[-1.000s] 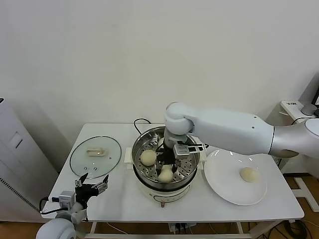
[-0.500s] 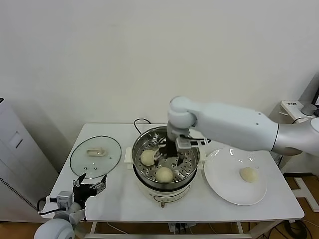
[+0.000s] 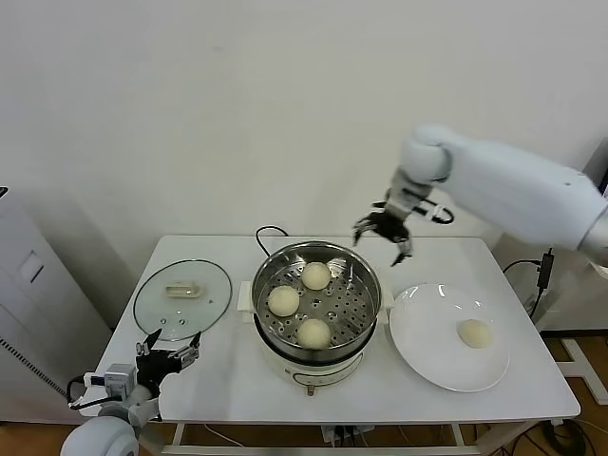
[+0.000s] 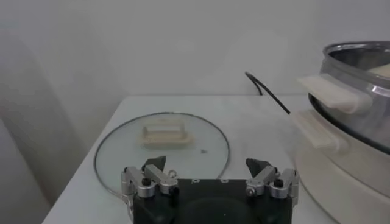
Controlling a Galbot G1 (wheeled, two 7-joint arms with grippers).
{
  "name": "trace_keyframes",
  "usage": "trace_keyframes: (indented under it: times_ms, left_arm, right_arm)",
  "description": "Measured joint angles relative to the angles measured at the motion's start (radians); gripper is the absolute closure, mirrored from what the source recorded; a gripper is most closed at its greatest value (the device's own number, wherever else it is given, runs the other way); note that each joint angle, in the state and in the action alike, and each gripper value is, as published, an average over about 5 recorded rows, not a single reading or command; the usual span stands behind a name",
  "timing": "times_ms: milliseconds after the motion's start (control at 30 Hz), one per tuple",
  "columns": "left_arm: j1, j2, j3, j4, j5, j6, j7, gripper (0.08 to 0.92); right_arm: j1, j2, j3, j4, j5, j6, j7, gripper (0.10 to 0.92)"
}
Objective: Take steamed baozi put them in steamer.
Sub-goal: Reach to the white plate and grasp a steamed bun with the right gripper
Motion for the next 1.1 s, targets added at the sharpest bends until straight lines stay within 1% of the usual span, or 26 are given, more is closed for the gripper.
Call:
trace_keyframes:
  times_ms: [200,467,700,1100]
  left_arm:
    - [-0.006,0.004,-0.002,-0.003,-0.005,0.001,0.0,0.177]
    - [-0.01,0.004,-0.003,-0.001,-0.008,0.002,-0.001,0.177]
    - [-0.012,0.002,0.001,0.0,-0.008,0.004,-0.001,0.177]
    - [-0.005,0.002,-0.003,-0.001,-0.008,0.004,-0.001,0.177]
  right_arm:
    - [-0.013,-0.085,-0.036,-0.093,0.031,-0.046,-0.015,0.203]
    - [-0.09,-0.169,-0.023,-0.173,0.02,-0.071,0.0,0.203]
    - [-0.209,-0.188,0.052,-0.235,-0.028,-0.067,0.035,0.203]
    - [-0.393,-0.172,0.189,-0.312,-0.131,-0.065,0.102,0.203]
